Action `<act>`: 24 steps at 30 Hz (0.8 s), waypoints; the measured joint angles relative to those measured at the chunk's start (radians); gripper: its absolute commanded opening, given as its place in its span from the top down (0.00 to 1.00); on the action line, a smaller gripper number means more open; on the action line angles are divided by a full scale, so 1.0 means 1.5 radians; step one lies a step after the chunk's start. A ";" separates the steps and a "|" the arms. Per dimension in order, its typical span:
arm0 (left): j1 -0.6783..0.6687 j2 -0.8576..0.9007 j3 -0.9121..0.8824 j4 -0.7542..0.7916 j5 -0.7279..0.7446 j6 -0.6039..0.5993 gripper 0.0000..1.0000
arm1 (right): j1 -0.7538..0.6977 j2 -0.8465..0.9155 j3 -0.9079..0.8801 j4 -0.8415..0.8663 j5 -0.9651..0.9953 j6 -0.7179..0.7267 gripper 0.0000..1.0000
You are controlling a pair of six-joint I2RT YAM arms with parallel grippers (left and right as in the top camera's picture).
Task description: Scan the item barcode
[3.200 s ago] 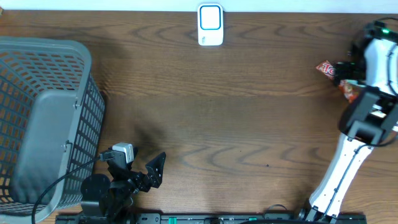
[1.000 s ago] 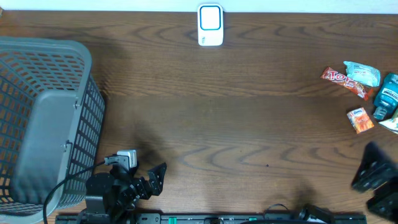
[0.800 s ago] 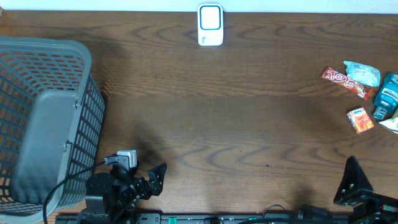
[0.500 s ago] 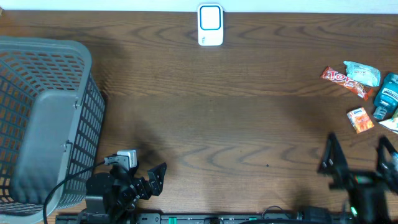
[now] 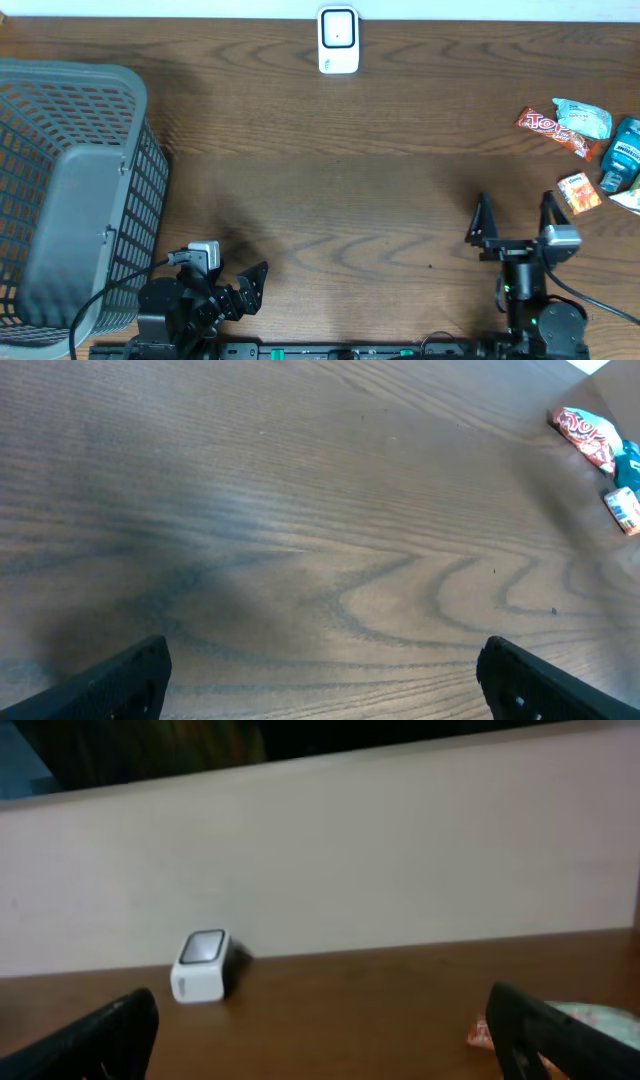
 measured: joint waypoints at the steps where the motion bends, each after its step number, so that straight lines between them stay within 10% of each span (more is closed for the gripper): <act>1: 0.000 0.000 0.000 0.000 0.000 0.000 0.02 | 0.002 0.000 -0.013 0.003 0.002 0.000 0.01; 24: 0.000 0.000 0.000 0.000 0.000 0.000 0.02 | 0.024 0.000 -0.060 -0.097 0.054 0.000 0.01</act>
